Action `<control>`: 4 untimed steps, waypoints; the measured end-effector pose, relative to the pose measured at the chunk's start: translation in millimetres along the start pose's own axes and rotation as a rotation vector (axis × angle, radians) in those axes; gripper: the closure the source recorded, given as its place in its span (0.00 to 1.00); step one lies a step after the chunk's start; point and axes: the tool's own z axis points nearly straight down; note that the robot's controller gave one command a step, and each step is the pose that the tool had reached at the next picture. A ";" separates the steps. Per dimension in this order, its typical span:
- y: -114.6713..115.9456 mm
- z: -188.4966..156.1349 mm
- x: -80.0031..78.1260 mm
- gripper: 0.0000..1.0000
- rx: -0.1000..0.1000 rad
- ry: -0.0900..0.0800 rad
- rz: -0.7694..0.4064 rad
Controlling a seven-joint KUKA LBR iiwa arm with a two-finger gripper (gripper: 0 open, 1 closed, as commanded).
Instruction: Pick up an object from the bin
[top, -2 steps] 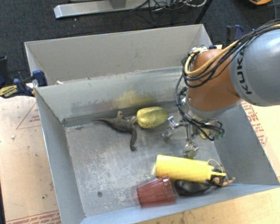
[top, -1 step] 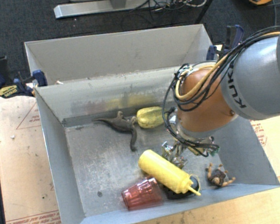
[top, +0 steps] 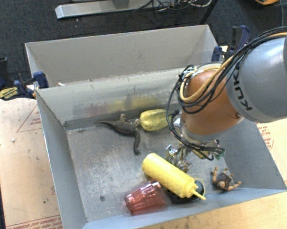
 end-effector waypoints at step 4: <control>-17.0 -81.1 -10.1 0.00 0.001 -0.005 -0.461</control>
Offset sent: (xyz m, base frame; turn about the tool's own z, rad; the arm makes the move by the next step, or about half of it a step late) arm -0.0278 0.0425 0.1296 -0.4612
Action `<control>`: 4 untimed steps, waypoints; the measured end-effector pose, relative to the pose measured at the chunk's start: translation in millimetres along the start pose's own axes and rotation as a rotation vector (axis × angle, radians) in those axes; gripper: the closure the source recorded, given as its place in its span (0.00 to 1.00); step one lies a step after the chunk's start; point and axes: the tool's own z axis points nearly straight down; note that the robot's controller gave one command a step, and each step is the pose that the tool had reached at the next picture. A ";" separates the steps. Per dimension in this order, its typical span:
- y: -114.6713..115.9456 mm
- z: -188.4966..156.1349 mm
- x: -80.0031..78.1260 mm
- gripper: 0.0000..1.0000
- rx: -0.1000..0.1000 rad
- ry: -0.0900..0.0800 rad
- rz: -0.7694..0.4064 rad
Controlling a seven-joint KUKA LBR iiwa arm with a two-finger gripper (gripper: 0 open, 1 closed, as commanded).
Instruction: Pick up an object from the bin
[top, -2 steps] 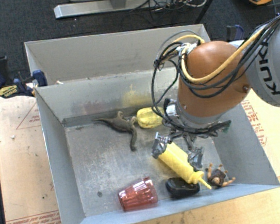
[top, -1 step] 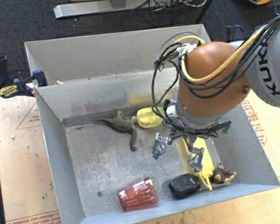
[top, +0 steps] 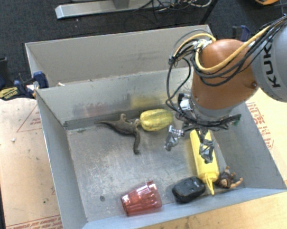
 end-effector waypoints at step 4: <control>39.5 81.3 77.2 1.00 -0.007 0.010 -0.289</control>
Offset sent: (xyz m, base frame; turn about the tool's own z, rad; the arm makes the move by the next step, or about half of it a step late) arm -0.0720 -0.0037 -0.0500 -0.1678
